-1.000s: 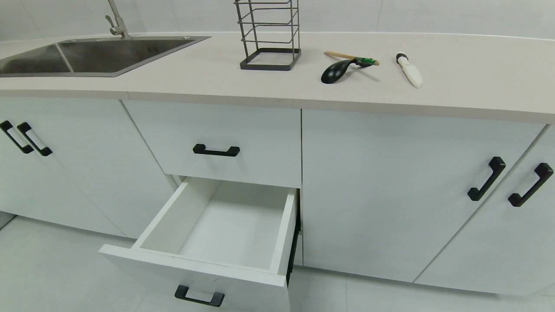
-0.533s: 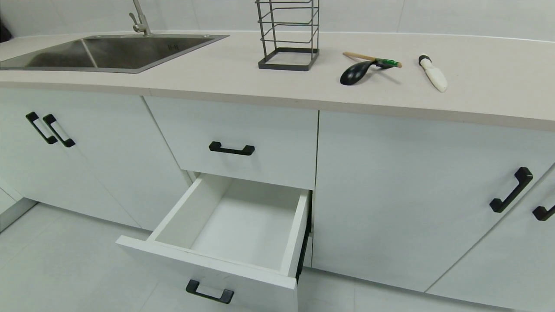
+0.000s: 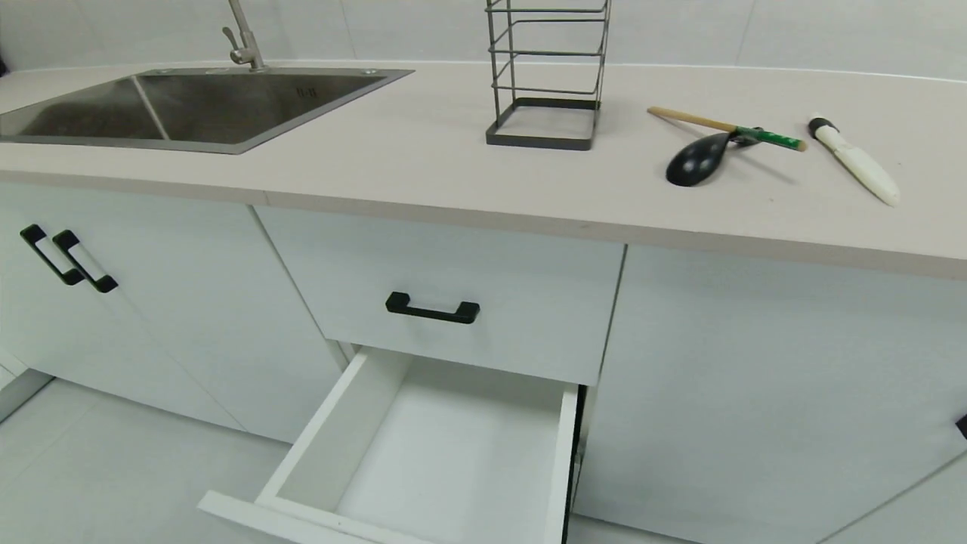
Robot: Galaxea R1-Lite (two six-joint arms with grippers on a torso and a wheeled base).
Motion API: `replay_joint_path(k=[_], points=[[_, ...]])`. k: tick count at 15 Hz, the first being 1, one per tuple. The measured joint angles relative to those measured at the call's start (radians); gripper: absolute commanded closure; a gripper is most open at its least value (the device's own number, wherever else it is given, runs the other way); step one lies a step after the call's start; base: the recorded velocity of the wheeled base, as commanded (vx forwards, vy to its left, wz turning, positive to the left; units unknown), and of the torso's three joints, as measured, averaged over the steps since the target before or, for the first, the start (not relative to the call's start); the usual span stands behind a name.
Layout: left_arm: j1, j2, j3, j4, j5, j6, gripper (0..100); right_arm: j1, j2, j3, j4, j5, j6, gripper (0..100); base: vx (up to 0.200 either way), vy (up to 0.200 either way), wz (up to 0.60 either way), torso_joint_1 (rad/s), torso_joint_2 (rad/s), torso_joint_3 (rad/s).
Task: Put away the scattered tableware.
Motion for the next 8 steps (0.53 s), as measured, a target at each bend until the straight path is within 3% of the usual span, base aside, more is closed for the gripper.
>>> replay_joint_path(k=[6, 8], points=[[0.000, 0.000, 0.000, 0.000, -0.001, 0.006, 0, -0.001, 0.000, 0.000, 0.000, 0.001, -0.004, 100, 0.000, 0.000, 0.00, 0.000, 0.00, 0.000], [0.000, 0.000, 0.000, 0.000, -0.001, 0.007, 0, -0.001, 0.000, 0.000, 0.000, 0.001, -0.001, 100, 0.000, -0.200, 0.00, 0.000, 0.01, 0.000]])
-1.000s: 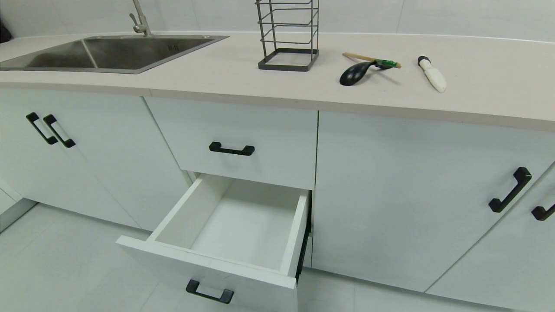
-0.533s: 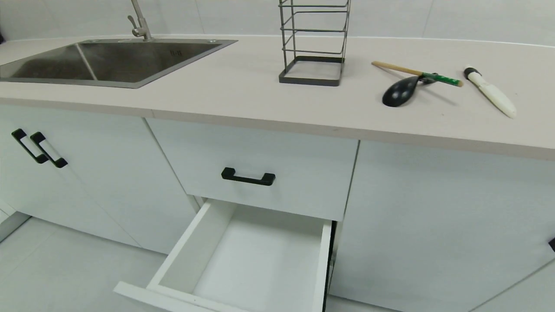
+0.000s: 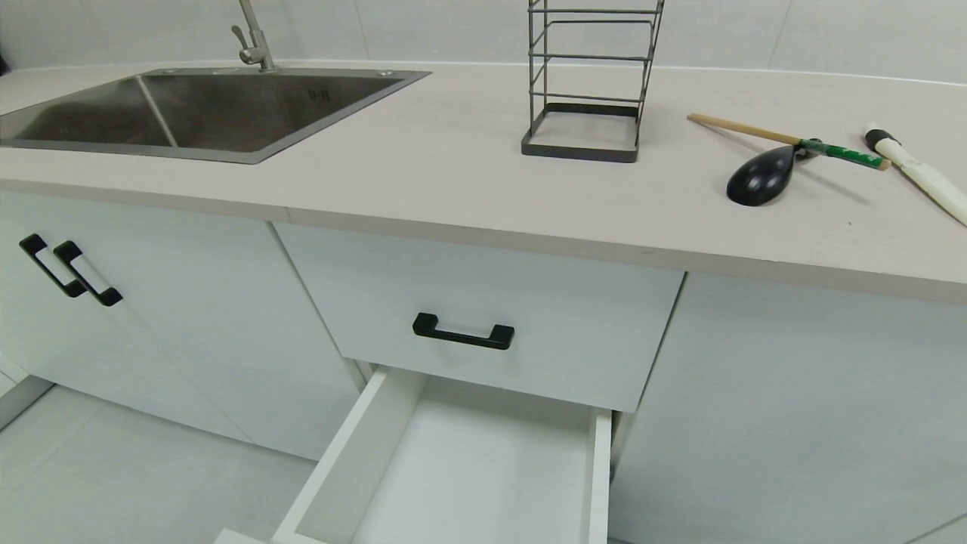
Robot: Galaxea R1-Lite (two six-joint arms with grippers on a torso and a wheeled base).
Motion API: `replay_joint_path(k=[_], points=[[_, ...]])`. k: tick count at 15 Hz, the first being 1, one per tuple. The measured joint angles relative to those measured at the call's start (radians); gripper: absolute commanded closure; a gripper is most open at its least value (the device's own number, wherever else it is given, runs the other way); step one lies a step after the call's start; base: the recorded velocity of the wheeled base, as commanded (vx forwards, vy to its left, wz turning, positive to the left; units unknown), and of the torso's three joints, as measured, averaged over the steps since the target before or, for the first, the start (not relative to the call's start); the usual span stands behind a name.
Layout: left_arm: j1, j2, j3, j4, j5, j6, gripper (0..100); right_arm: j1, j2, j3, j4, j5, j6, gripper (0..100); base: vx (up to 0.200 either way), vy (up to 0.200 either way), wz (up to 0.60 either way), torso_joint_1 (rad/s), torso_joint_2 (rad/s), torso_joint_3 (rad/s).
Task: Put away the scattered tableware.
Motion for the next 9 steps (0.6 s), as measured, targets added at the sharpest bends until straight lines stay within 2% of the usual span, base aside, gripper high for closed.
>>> replay_joint_path(k=[1, 5, 7, 9], points=[[0.000, 0.000, 0.000, 0.001, 0.000, 0.000, 0, 0.001, 0.000, 0.000, 0.000, 0.000, 0.000, 100, 0.000, -0.200, 0.00, 0.085, -0.14, -0.027], [-0.001, 0.000, 0.000, 0.001, 0.000, -0.006, 0, 0.000, 0.000, 0.000, 0.000, 0.000, 0.000, 100, 0.000, 0.000, 0.00, 0.205, -0.10, -0.094], [0.001, 0.000, 0.000, 0.002, -0.002, -0.008, 0, 0.003, 0.000, 0.000, 0.000, 0.000, 0.001, 100, 0.000, 0.000, 0.00, 0.105, -0.10, -0.075], [-0.002, 0.000, 0.000, 0.002, -0.001, -0.006, 0, 0.000, 0.000, 0.000, 0.000, 0.000, 0.000, 100, 0.000, -0.200, 0.00, 0.039, -0.11, -0.034]])
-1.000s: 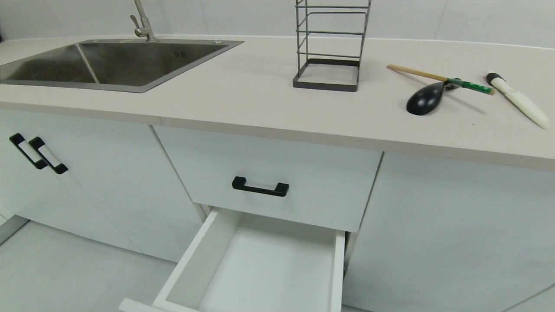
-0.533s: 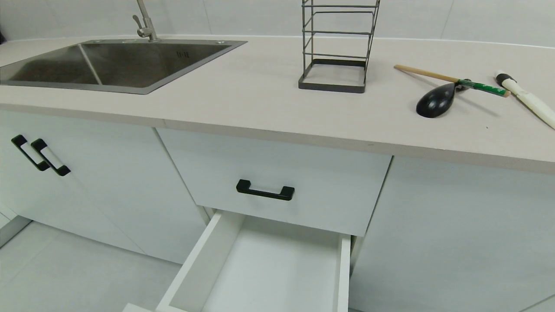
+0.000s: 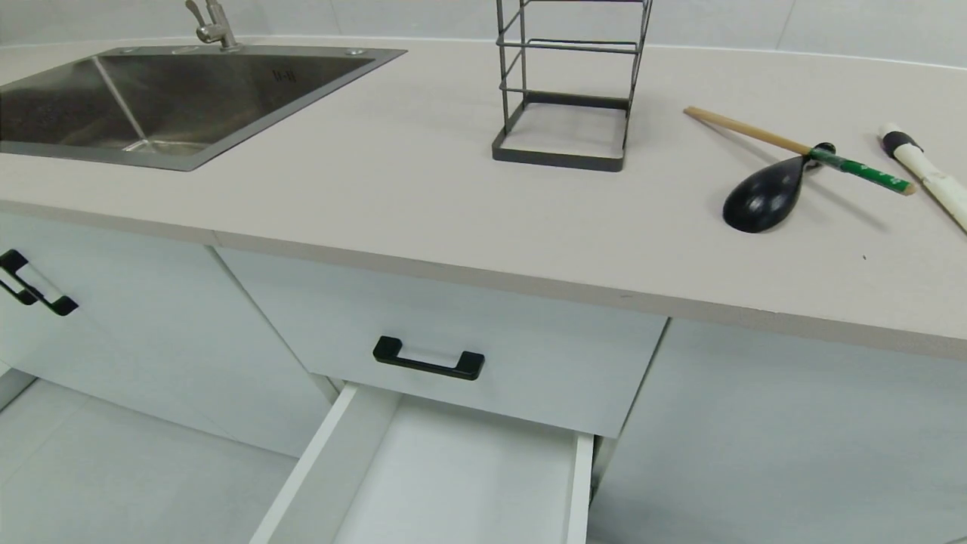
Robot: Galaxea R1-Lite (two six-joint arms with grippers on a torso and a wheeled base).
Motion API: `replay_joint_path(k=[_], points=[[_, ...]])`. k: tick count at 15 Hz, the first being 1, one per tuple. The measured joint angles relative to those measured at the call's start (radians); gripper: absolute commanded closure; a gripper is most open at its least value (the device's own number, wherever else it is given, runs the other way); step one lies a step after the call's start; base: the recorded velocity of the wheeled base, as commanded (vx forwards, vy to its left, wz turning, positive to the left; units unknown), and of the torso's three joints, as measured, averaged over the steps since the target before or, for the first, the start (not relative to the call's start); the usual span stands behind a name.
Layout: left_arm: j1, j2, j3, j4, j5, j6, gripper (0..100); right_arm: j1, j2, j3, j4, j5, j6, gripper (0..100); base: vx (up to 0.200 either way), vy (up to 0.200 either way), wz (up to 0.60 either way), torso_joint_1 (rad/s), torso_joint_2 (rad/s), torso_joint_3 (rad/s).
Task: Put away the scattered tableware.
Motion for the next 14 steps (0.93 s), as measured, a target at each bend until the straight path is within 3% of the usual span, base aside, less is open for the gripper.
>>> replay_joint_path(k=[3, 12, 14], points=[[0.002, 0.000, 0.000, 0.000, 0.000, -0.001, 0, 0.001, 0.000, 0.000, 0.000, 0.000, 0.000, 100, 0.000, -0.200, 0.00, 0.010, -0.12, -0.032], [0.002, 0.000, 0.000, -0.002, -0.001, -0.005, 0, 0.001, 0.000, 0.000, 0.000, 0.000, -0.002, 100, 0.000, 0.000, 0.00, 0.003, -0.06, -0.002], [0.001, 0.000, 0.000, -0.002, -0.001, -0.005, 0, 0.001, 0.000, 0.000, 0.000, 0.000, -0.001, 100, 0.200, 0.000, 0.00, 0.005, -0.01, 0.002]])
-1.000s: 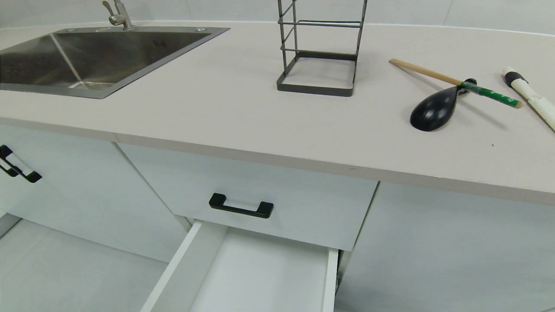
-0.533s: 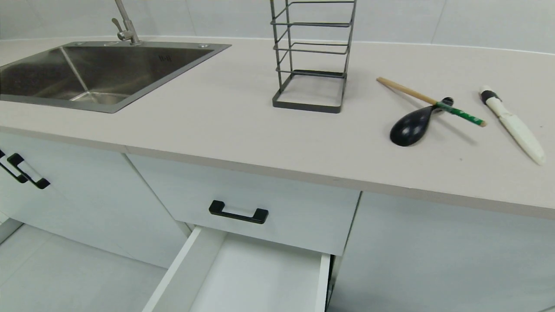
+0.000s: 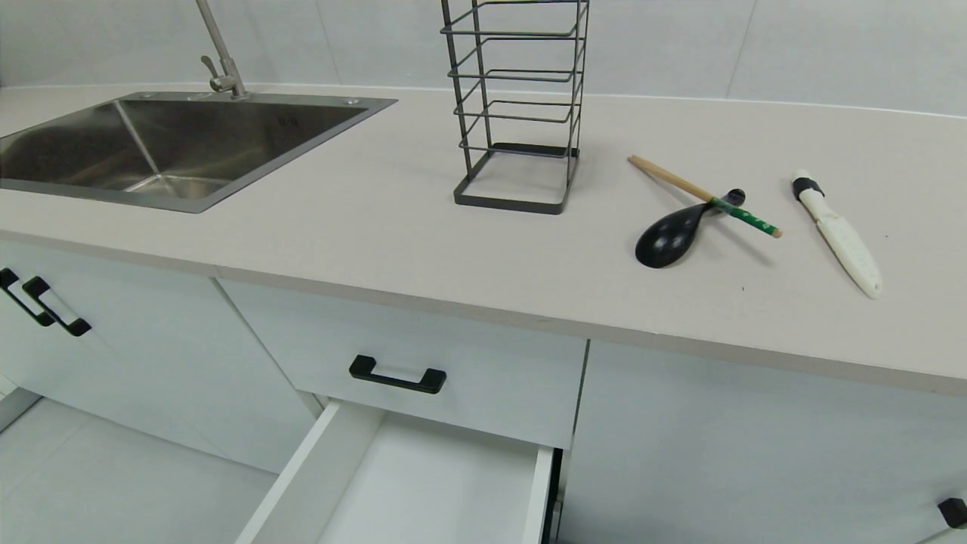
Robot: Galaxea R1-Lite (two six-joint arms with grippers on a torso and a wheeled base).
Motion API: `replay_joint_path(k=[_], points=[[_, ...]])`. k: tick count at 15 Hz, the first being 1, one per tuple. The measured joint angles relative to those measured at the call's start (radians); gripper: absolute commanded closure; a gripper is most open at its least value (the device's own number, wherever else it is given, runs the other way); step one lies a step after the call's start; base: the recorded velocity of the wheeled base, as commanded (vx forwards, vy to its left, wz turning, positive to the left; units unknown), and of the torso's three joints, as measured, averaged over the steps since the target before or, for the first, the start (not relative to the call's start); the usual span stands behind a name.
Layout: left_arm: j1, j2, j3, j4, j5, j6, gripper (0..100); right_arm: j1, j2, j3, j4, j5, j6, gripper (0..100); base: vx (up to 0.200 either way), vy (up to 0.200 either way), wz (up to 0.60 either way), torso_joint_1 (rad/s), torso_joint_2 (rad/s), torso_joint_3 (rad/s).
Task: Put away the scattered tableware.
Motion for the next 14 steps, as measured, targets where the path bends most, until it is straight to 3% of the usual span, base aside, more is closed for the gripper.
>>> replay_joint_path(k=[2, 5, 8, 14], points=[[0.001, 0.000, 0.000, 0.000, 0.000, 0.004, 0, 0.000, 0.000, 0.000, 0.000, -0.001, 0.001, 100, 0.100, 0.000, 0.00, 0.009, 0.00, 0.001], [0.001, 0.000, 0.000, 0.000, 0.001, -0.022, 0, 0.000, 0.000, 0.000, 0.000, -0.001, 0.001, 100, 0.000, 0.000, 0.00, 0.000, 0.00, 0.000], [0.000, 0.000, 0.000, 0.000, 0.001, -0.018, 0, 0.000, 0.000, 0.000, 0.000, -0.001, 0.002, 100, 0.000, 0.000, 0.00, 0.000, 0.00, 0.000], [0.001, 0.000, 0.000, 0.000, 0.010, -0.025, 0, 0.000, 0.000, 0.000, 0.000, -0.001, 0.002, 100, -0.167, 0.000, 0.00, 0.003, 0.00, 0.000]])
